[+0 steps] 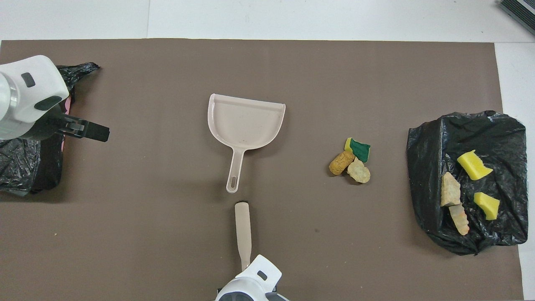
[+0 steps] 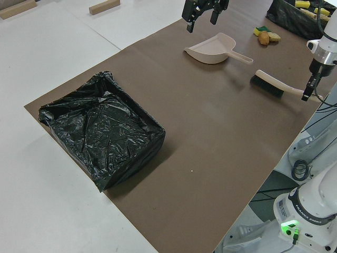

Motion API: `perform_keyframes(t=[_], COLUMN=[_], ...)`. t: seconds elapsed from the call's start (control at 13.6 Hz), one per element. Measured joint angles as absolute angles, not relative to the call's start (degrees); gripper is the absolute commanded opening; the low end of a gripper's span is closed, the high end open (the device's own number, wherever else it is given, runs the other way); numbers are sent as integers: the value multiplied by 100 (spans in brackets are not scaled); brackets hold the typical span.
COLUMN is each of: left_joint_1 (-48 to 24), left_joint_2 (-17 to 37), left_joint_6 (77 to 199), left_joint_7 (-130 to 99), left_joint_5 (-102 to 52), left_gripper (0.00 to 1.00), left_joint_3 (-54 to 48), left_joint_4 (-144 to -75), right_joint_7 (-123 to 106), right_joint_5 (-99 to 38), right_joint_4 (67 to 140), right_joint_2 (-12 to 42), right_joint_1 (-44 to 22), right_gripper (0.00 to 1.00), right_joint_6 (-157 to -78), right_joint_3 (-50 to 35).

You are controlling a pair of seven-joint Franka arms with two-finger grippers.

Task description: Sweep and dump trash in bin

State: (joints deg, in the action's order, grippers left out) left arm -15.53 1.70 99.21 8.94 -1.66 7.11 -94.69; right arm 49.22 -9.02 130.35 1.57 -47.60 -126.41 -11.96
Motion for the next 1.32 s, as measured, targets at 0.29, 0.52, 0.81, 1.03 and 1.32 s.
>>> perform_keyframes(t=[0.29, 0.52, 0.81, 1.03, 1.32], left_joint_1=[-1728, -2055, -2696, -3356, -3868], left_joint_2=[596, 856, 1003, 1056, 1180], left_joint_6=[9961, 10318, 10847, 11526, 12295], left_joint_7=[895, 842, 275, -476, -1107], left_joint_5=[-166, -166, -187, -187, -187], left_gripper=[100, 100, 100, 100, 100], left_joint_3=[699, 690, 653, 635, 629], left_joint_4=[-9171, -9092, -9390, -9960, -10628], right_joint_7=[4922, 4923, 4755, 4169, 2673], right_joint_5=[-903, -903, -899, -852, -148], right_joint_4=[13026, 12944, 12803, 12800, 12633], right_joint_2=[165, 101, -755, -1326, -1506], right_joint_1=[-4750, -4558, -3696, -2860, -1471], right_gripper=[0, 0, 0, 0, 0], right_joint_6=[-12644, -12543, -11298, -10637, -9872], right_joint_3=[-1163, -1121, -1096, -1076, -1045])
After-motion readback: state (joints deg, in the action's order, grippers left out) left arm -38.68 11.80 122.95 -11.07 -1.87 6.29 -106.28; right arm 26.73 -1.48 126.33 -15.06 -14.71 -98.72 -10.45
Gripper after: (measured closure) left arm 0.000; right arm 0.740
